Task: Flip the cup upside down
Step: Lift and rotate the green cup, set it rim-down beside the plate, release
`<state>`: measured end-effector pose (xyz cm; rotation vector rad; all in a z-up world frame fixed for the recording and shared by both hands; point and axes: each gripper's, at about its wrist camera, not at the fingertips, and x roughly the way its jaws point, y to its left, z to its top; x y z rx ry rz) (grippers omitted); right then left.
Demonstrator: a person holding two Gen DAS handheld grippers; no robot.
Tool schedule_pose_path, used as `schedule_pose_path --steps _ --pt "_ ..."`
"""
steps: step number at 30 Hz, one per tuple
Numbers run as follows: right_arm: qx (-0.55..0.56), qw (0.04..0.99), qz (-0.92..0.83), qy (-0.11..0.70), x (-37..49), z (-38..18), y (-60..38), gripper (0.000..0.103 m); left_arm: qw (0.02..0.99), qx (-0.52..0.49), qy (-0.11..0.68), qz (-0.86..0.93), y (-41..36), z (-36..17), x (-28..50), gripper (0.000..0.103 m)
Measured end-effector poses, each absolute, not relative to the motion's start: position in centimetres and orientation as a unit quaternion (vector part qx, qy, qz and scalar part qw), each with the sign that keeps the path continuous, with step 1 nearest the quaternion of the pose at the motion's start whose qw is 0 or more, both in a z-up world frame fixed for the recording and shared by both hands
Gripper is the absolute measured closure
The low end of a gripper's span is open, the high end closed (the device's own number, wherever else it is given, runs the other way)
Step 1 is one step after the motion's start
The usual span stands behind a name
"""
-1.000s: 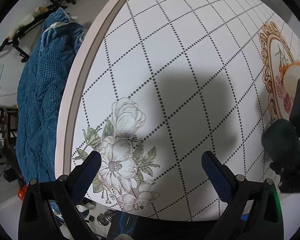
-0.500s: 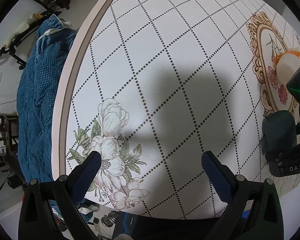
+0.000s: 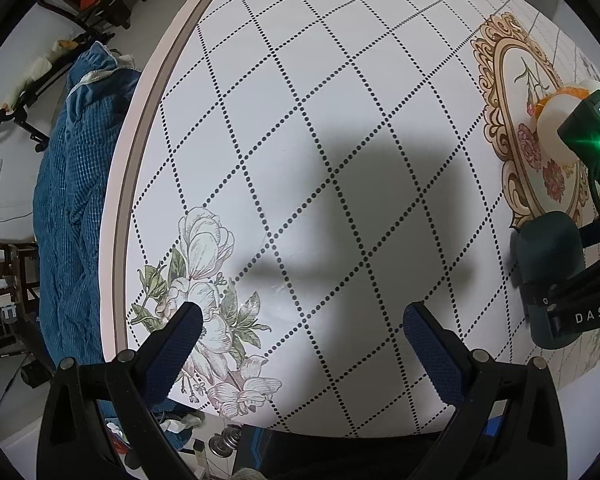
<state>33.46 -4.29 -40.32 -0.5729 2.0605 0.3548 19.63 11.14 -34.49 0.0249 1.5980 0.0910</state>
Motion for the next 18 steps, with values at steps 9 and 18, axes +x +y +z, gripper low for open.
schedule_pose_path --steps 9,18 --pt "-0.210 0.531 0.153 0.807 33.1 -37.6 -4.6 0.031 0.695 0.012 0.718 0.039 10.7 -34.4 19.6 0.000" --pt "-0.125 0.662 0.153 0.723 33.3 -32.2 -4.4 0.031 0.693 -0.004 0.719 0.054 12.2 -34.8 20.7 0.000"
